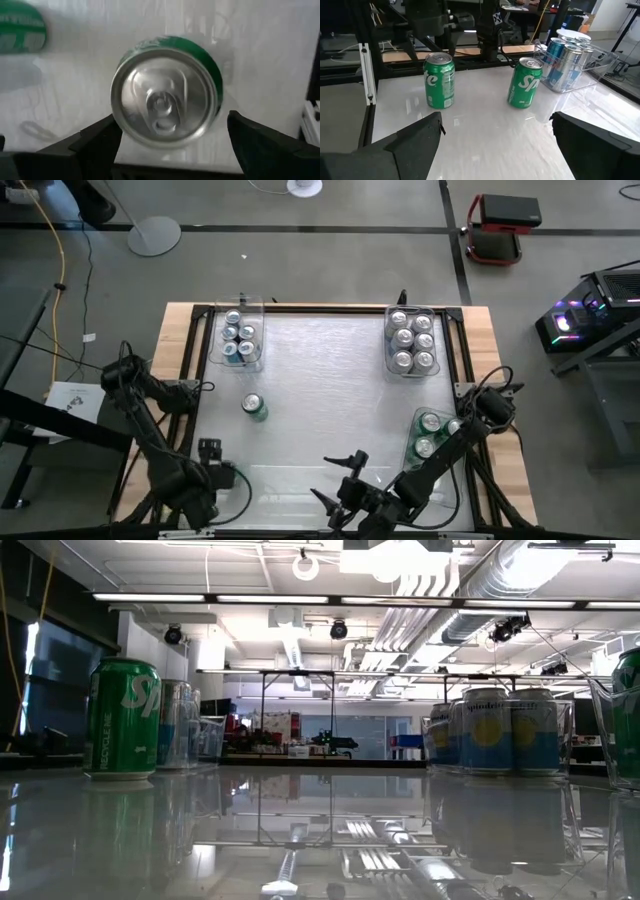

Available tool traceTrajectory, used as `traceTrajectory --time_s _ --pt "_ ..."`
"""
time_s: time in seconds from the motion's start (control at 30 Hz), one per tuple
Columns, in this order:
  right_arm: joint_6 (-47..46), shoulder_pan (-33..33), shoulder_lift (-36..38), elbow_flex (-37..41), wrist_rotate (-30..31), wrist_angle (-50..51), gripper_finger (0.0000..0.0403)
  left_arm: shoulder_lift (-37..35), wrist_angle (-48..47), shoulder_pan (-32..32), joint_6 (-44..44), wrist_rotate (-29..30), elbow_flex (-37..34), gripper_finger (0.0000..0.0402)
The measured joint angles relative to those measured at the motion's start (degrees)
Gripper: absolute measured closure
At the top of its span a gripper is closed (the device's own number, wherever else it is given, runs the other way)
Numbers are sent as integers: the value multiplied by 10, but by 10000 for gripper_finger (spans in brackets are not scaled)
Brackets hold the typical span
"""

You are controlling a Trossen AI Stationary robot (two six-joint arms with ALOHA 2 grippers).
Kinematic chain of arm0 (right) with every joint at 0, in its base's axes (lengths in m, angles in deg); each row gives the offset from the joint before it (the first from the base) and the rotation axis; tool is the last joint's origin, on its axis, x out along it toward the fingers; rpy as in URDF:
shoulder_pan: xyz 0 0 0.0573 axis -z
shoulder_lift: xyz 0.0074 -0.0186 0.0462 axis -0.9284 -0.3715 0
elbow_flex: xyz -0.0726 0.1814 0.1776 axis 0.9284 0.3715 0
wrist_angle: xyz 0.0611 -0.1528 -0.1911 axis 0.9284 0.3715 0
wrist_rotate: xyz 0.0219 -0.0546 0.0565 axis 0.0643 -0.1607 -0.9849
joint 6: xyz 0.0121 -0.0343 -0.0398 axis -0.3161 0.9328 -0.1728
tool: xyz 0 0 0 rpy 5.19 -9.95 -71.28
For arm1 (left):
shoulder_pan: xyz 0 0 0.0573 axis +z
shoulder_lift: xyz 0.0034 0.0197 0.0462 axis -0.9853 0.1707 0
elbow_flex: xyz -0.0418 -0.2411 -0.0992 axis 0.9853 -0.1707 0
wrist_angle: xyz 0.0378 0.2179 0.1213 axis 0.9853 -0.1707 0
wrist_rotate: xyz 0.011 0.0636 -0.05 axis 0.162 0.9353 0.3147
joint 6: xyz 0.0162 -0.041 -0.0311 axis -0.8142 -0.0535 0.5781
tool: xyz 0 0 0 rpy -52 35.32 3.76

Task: Sort soda cans
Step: Put the green soda can into the bottom transparent bin

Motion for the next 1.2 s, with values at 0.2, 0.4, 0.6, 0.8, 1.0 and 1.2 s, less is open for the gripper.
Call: traceTrajectory --time_s 0.2,0.4,0.6,0.8,1.0,1.2 --pt "-22 -2 0 0 -1 11 38 1 33 24 -46 15 0 66" --pt "-23 -9 0 0 -1 13 38 1 64 36 -65 20 0 66" --pt "-23 -14 0 0 -1 13 38 3 62 39 -75 26 0 66" --pt "-21 -16 0 0 0 14 38 3 63 60 -57 19 0 91" --pt "-19 -19 0 0 5 15 38 2 63 84 -3 8 2 124" --pt "-19 -57 0 0 68 18 38 4 93 114 11 3 30 126"
